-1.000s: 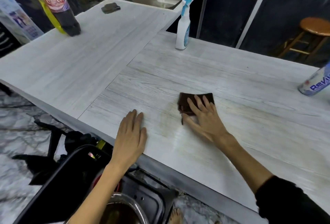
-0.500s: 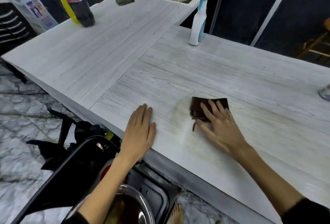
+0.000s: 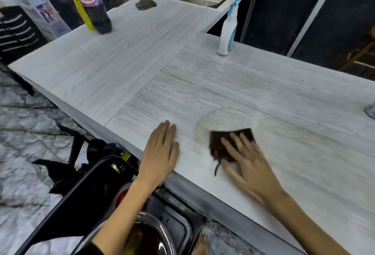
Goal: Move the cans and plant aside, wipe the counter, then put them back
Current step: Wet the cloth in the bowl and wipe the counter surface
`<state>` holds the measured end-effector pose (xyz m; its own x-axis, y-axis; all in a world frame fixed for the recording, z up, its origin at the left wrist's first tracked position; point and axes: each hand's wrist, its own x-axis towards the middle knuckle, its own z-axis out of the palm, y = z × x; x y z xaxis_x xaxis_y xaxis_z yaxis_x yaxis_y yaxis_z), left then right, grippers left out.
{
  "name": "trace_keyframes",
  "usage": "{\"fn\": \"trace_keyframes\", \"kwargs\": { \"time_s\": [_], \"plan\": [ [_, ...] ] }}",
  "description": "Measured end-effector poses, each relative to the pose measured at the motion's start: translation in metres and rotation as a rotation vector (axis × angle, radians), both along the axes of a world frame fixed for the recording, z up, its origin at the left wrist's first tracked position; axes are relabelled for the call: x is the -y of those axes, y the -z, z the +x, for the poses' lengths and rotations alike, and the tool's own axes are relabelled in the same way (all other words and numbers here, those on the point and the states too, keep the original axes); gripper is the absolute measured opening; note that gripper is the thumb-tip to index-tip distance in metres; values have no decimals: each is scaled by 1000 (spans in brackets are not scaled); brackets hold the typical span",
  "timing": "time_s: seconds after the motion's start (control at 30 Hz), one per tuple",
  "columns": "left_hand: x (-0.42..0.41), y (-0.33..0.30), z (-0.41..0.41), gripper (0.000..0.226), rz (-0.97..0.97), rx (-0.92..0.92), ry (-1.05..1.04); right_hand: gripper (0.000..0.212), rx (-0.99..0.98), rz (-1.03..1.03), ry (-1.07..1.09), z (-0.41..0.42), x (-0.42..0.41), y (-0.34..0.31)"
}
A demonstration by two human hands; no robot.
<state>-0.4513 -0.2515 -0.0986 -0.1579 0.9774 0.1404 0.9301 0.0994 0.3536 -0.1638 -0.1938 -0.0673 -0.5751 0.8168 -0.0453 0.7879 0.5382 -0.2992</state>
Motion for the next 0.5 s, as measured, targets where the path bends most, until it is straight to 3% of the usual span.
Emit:
{"fn": "trace_keyframes", "kwargs": {
  "time_s": [0.13,0.3,0.4,0.5],
  "plan": [
    [0,-1,4,58,1,4,-16,71,33,-14,116,-42,-62,-5],
    [0,-2,5,58,9,-21,-20,73,74,6,-24,-93,-49,-5],
    [0,-1,3,57,11,-7,-15,71,40,28,-159,-71,4,-1],
    [-1,0,4,58,18,2,-32,70,28,-9,-151,-17,27,4]
  ]
}}
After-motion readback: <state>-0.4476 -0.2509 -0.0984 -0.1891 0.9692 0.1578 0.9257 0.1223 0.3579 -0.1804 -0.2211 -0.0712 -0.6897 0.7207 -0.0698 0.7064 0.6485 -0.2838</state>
